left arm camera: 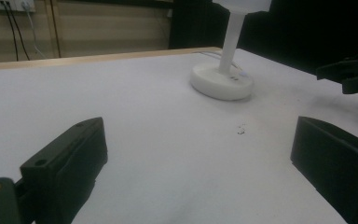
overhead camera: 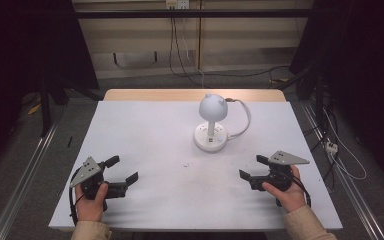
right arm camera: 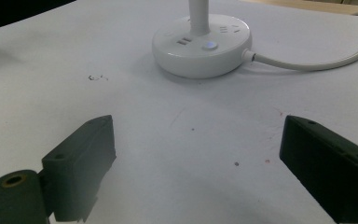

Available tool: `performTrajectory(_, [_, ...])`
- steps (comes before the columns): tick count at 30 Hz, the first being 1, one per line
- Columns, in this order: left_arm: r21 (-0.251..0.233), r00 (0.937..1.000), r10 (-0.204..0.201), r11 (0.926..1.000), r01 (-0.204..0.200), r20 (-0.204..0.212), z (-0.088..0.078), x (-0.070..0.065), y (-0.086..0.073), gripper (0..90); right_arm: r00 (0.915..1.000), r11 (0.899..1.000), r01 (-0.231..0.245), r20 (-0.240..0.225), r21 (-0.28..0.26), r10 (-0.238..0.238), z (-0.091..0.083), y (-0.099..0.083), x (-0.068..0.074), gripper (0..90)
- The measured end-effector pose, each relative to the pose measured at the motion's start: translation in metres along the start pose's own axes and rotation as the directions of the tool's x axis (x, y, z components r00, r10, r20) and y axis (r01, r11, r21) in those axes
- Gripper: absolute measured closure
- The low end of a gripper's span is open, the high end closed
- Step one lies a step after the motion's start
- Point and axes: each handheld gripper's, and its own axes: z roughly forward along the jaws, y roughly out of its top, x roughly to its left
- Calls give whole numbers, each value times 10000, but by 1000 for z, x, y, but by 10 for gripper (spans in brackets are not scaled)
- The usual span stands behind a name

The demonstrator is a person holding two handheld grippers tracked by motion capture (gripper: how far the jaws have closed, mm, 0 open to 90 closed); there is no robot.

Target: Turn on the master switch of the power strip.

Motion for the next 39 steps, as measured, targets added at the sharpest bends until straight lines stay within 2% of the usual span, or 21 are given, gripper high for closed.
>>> performTrajectory(39, [243, 9999, 127, 9996, -126, -44, 3, -3, 0, 33, 9996, 9996, 266, 28, -61, -266, -33, -19, 0, 108])
